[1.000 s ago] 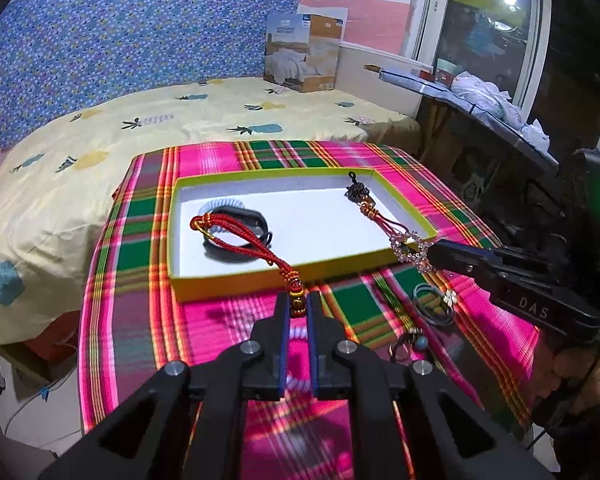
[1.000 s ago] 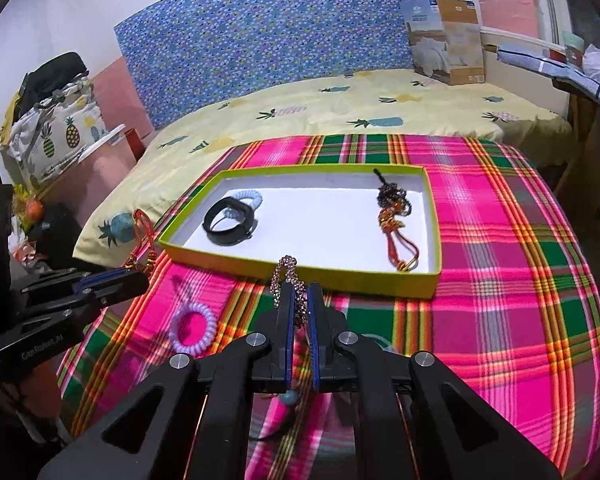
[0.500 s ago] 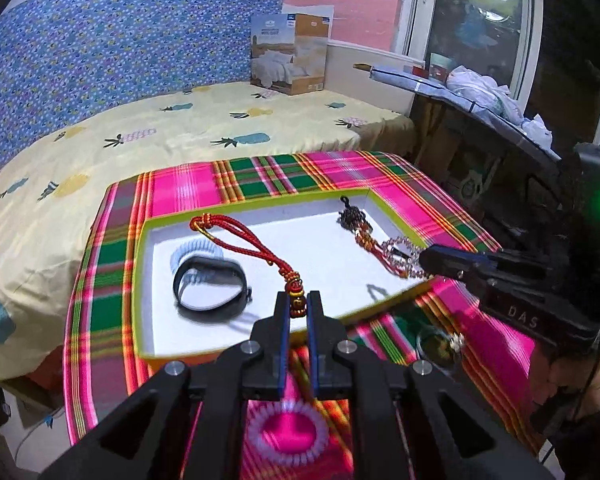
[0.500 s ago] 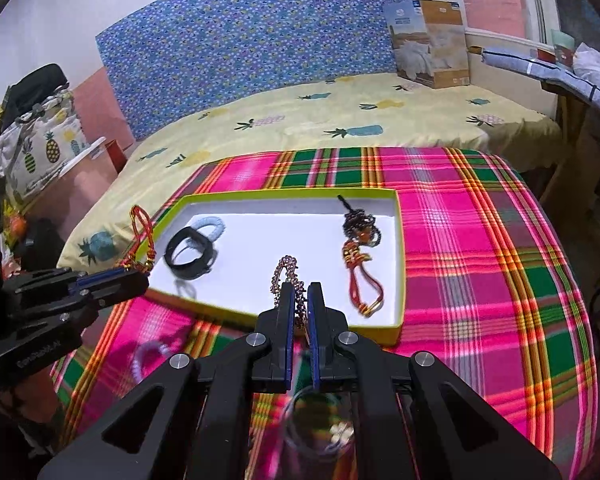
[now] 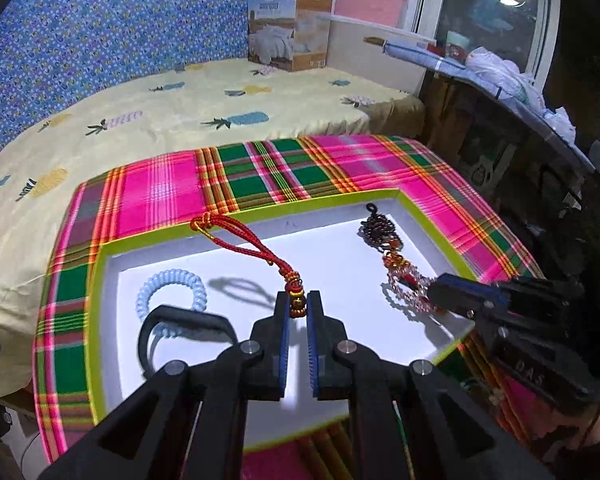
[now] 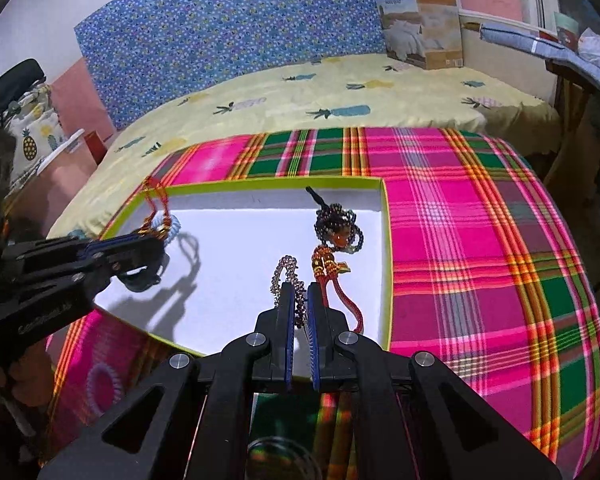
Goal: Organize jewelry
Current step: 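Carry the tassel and gold chain into the white box and open both tools, then move both tools back out of the box toward the remaining jewelry, then close the left tool on the lavender coil hair tie and lift it, then grasp the black cord with teal bead with the right tool while the left tool holds the coil, then carry the coil and black cord into the box and open both tools, then move both tools back toward the gold ring and gray hair tie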
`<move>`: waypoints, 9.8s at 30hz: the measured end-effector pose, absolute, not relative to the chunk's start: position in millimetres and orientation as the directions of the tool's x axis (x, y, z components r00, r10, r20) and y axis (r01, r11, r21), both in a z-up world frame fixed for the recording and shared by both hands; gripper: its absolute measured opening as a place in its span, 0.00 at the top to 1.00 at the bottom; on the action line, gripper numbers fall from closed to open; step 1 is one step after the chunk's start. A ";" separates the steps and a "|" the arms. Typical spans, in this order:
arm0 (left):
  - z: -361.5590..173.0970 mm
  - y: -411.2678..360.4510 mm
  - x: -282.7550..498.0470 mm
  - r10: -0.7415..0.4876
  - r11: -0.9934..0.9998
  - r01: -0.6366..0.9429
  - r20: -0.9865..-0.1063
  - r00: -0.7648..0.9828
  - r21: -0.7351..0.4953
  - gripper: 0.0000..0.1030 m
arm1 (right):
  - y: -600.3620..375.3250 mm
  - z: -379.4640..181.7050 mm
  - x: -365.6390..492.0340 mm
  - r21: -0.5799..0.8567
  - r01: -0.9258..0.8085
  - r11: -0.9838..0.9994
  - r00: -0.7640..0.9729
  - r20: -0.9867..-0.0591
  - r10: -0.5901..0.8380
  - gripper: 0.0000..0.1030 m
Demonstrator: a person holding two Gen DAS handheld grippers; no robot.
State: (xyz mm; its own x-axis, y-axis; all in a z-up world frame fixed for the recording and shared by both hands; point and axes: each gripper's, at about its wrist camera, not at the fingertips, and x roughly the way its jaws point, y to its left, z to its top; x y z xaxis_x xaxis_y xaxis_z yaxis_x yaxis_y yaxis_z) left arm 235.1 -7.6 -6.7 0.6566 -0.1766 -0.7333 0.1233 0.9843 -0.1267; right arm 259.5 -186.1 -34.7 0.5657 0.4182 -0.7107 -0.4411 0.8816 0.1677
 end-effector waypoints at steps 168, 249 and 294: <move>-21.0 7.9 93.5 -0.112 0.991 0.025 -0.732 0.672 -0.128 0.90 | -196.5 -20.7 137.0 0.235 -0.520 0.821 0.521 -0.675 0.522 0.89; -33.0 1.5 211.9 -0.102 0.994 0.023 -0.776 0.623 -0.111 0.89 | -185.2 -41.5 262.2 0.156 -0.451 0.879 0.535 -0.741 0.406 0.88; -2.7 -23.8 89.2 -0.164 0.986 0.095 -0.713 0.682 -0.136 0.83 | -219.1 -6.7 132.9 0.118 -0.471 0.874 0.606 -0.677 0.418 0.74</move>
